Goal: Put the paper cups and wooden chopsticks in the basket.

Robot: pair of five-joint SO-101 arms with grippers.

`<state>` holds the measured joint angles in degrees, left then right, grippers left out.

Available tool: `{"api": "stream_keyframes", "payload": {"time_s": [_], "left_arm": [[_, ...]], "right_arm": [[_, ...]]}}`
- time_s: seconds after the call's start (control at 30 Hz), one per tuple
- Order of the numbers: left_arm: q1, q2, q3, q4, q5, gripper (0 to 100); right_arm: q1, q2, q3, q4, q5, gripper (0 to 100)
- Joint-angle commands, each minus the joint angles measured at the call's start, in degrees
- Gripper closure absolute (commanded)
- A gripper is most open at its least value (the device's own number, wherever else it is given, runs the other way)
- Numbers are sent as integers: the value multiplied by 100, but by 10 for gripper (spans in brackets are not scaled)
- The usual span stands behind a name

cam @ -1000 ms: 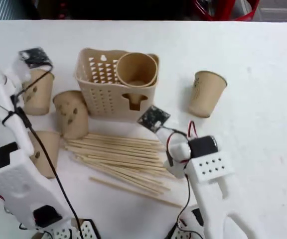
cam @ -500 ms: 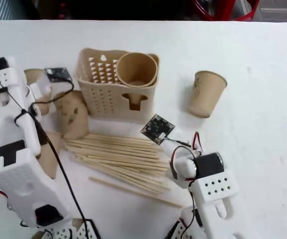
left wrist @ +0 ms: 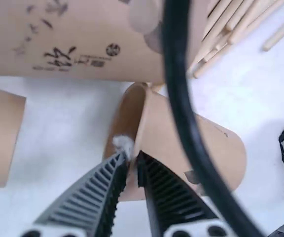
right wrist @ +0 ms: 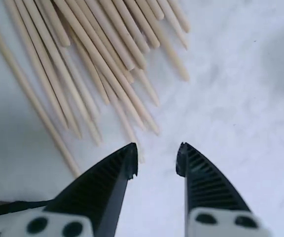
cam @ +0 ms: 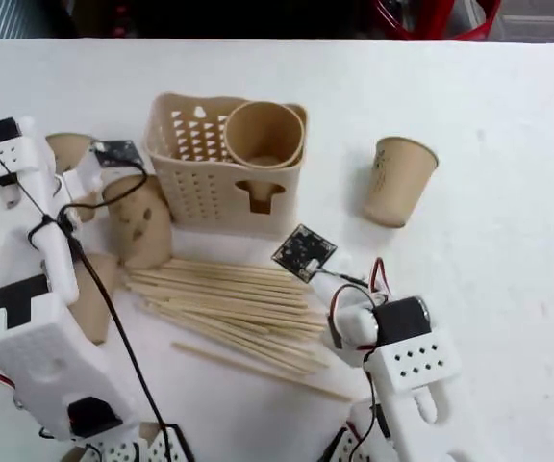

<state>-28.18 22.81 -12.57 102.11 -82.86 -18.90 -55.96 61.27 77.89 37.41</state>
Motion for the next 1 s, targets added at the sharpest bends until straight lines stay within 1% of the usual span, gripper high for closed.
{"api": "stream_keyframes", "payload": {"time_s": [0.0, 0.2, 0.27, 0.43, 0.53, 0.6, 0.73, 0.87, 0.97], "left_arm": [[-251, -374, -325, 26, -2418, 976], [-268, -1033, -369, 35, -2286, 976], [-268, -1288, -343, 35, -1960, 976], [-409, -1560, -448, 0, 0, 976], [-760, -1578, -642, -35, 1600, 976], [-1077, -1578, -853, -35, 2145, 976], [-1411, -1604, -1292, -18, 2277, 976], [-1402, -1604, -1495, 26, 2514, 976], [-1191, -1587, -1064, 26, 2523, 976]], "right_arm": [[48, -110, -26, -66, 26, 857], [57, -101, 0, -66, 18, 857], [84, -110, 0, -57, 18, 857], [514, -110, 0, -75, 18, 855], [620, -110, 0, -75, 18, 857], [611, -110, 0, -75, 18, 857], [585, -110, 0, -75, 18, 857], [585, -110, 0, -84, 18, 857], [611, -110, 0, -84, 18, 857]]}}
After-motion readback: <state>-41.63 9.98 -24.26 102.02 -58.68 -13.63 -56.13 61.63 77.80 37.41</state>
